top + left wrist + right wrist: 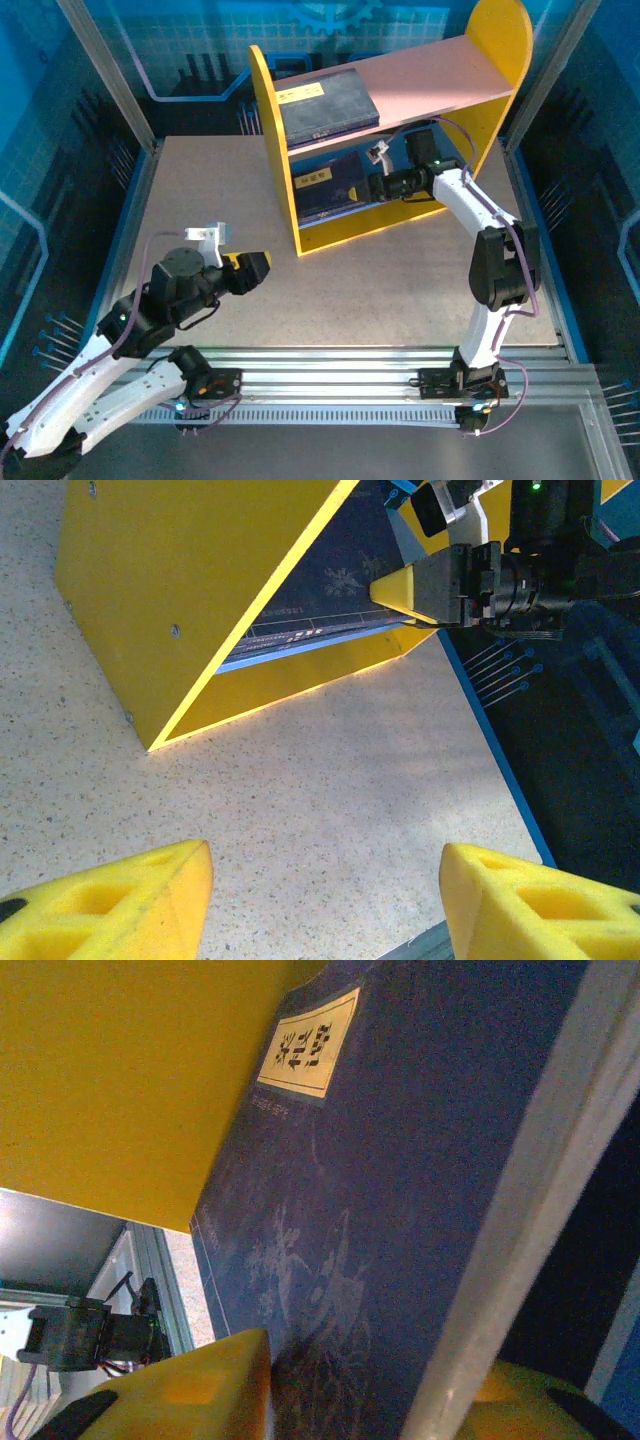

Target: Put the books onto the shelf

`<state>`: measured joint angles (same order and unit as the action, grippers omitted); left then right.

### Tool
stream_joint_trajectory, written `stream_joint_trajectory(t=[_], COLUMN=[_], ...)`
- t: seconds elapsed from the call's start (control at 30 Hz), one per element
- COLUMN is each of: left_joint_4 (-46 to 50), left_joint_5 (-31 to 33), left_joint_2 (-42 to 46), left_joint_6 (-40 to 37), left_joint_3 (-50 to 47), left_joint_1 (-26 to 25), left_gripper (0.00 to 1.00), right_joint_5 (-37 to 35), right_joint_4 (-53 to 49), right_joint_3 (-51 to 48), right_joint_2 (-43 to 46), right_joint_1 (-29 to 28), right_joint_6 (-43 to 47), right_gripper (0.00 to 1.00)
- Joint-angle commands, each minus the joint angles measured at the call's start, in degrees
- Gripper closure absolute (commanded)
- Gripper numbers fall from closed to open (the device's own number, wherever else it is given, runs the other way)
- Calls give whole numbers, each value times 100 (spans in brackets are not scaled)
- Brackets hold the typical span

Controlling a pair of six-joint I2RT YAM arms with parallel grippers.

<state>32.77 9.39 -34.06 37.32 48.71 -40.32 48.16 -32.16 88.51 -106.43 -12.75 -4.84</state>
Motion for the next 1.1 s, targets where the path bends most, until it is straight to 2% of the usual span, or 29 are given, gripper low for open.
stream_joint_trajectory(t=[0.0, 0.57, 1.07], left_joint_4=[45, 36, 44], left_joint_5=[-60, -60, -69], left_joint_2=[20, 53, 31], left_joint_6=[-88, -73, -110], left_joint_3=[101, 51, 107], left_joint_1=[40, 41, 37], left_gripper=[38, 38, 37], right_joint_5=[79, -62, -237], right_joint_4=[-158, -218, -238], right_joint_3=[56, 24, -4], right_joint_2=[-80, -31, 21], right_joint_1=[-148, -148, -122], right_joint_6=[128, 165, 185], right_gripper=[63, 56, 44])
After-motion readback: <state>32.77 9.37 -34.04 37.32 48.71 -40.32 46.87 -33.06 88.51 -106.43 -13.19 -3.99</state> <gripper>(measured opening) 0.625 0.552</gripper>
